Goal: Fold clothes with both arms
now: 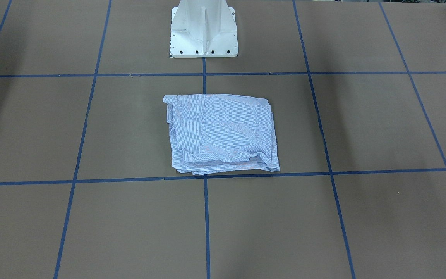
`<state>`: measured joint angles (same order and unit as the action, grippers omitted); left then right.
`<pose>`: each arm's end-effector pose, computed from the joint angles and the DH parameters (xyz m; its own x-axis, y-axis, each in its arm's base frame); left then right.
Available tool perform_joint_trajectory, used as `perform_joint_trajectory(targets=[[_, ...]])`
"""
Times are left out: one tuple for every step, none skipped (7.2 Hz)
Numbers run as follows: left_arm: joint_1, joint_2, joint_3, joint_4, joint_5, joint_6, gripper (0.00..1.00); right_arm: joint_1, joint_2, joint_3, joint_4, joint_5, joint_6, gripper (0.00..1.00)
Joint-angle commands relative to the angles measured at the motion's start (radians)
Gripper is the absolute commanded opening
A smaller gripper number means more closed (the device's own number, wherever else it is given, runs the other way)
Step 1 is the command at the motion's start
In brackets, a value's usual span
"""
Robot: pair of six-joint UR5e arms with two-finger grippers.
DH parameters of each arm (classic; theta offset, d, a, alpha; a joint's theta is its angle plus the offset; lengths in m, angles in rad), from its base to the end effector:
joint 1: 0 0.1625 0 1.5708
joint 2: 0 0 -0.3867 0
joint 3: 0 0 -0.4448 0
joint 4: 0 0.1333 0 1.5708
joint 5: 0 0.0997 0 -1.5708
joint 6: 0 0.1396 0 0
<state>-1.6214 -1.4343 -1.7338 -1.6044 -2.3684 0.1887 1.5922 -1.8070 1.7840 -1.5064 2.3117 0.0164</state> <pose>-0.0585 -0.4951 0.6251 0.6968 0.1945 -0.6904 -0.0817 0.9778 0.1930 0.0489 -0.4571 0.6475 0.7378 0.0042 0.6750 -0.0335 0.9990 0.0303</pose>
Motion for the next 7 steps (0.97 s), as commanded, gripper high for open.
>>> perform_joint_trajectory(targets=[[0.0, 0.0, -0.001, 0.0, 0.0, 0.0, 1.0, 0.0, 0.0, 0.002, 0.0, 0.0, 0.0, 1.0], [0.0, 0.0, 0.0, 0.0, 0.001, -0.001, 1.0, 0.0, 0.001, 0.005, 0.0, 0.0, 0.0, 1.0], [0.0, 0.0, 0.0, 0.001, 0.001, -0.002, 1.0, 0.0, -0.002, 0.018, 0.0, 0.0, 0.002, 1.0], [0.0, 0.0, 0.0, 0.001, 0.003, -0.003, 1.0, 0.0, -0.005, 0.021, 0.0, -0.001, 0.003, 1.0], [0.0, 0.0, 0.0, 0.001, 0.003, -0.005, 1.0, 0.0, -0.003, 0.022, 0.0, -0.002, 0.002, 1.0], [0.0, 0.0, 0.0, 0.001, 0.003, -0.006, 1.0, 0.0, -0.003, 0.035, 0.0, 0.009, 0.0, 1.0], [0.0, 0.0, 0.0, 0.003, 0.003, -0.008, 1.0, 0.0, -0.017, 0.057, 0.0, 0.009, 0.0, 1.0]])
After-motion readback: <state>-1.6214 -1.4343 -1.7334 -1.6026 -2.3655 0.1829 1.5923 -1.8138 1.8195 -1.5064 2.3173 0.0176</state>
